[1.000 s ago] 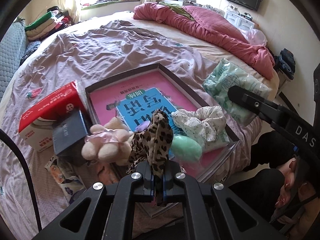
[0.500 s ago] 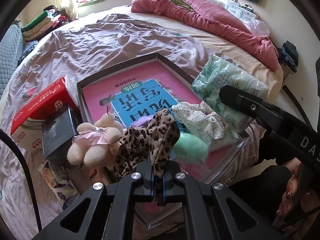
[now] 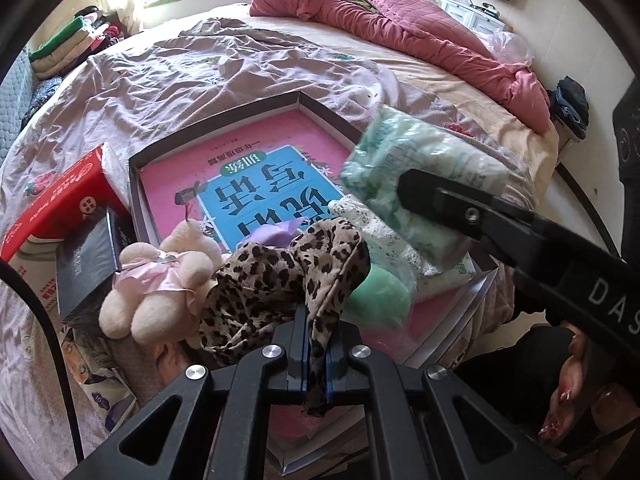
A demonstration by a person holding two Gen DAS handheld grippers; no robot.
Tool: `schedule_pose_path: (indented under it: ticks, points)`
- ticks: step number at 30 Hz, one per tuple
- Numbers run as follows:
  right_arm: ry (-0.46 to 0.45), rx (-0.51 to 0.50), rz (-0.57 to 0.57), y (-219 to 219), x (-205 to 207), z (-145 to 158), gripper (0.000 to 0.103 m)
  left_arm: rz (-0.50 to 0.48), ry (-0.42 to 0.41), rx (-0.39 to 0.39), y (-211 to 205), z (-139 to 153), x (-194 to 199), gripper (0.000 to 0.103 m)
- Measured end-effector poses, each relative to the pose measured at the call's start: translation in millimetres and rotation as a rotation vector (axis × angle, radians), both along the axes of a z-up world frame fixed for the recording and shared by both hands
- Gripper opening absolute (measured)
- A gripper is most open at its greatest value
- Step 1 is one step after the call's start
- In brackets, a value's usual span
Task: Organize soft objects
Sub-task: 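Lower and release the leopard cloth with the left tool while the right tool releases the white pack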
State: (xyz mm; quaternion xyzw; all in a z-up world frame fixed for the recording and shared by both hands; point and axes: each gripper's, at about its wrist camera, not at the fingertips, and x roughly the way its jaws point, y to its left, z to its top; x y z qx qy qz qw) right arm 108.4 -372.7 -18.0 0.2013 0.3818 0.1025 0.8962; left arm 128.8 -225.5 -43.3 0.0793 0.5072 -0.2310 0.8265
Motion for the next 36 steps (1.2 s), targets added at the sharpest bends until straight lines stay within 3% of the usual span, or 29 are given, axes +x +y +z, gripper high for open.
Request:
schedule_pose_path:
  ticks: [18, 36]
  points:
    - [0.079, -0.012, -0.018, -5, 18, -33, 0.026, -0.008, 0.035, -0.026, -1, -6, 7, 0.006]
    - [0.062, -0.076, -0.059, -12, 10, -22, 0.039, -0.01, 0.05, -0.053, -6, -7, 7, 0.006]
